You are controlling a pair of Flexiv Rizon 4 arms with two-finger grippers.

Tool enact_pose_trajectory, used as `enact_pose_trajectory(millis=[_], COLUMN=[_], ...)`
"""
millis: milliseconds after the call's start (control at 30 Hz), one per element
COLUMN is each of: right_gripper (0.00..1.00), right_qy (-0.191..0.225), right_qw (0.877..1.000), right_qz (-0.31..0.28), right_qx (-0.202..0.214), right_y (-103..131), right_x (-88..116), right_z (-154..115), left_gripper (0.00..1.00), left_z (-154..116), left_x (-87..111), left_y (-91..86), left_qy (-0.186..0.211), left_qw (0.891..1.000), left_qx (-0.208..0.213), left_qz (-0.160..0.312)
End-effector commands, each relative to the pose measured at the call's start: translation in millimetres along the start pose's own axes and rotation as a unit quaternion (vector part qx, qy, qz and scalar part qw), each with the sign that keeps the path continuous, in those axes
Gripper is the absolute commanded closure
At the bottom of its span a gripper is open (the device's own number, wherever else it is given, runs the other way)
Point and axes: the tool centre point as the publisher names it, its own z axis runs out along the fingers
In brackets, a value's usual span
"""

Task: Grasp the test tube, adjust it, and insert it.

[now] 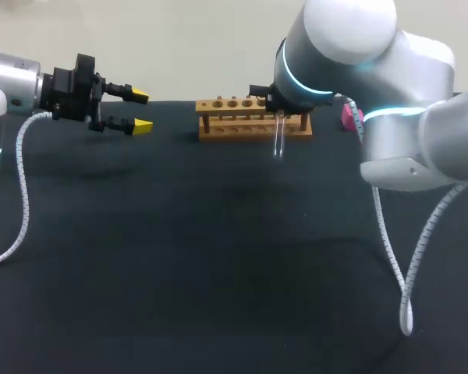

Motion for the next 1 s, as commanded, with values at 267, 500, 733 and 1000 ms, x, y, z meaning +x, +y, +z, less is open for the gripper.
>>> enact_pose_trajectory(millis=[267, 500, 733, 1000], right_gripper=[1.0, 1.0, 1.0, 1.0], right_qy=[-0.044, -0.044, -0.044, -0.044], right_qw=[0.999, 0.999, 0.999, 0.999], right_qz=[0.007, 0.015, 0.015, 0.015], right_qx=[0.007, 0.003, 0.003, 0.003], right_y=[-13.0, -16.4, -16.4, -16.4], right_x=[8.8, 9.4, 9.4, 9.4], right_z=[-39.2, -43.4, -43.4, -43.4], left_gripper=[0.0, 0.0, 0.0, 0.0], left_z=[0.2, 0.2, 0.2, 0.2], left_x=[1.0, 1.0, 1.0, 1.0], left_y=[-1.0, -1.0, -1.0, -1.0], left_qy=[-0.001, -0.001, -0.001, -0.001], left_qw=[1.0, 1.0, 1.0, 1.0], left_qx=[-0.002, -0.002, -0.002, -0.002], left_qz=[0.002, 0.002, 0.002, 0.002])
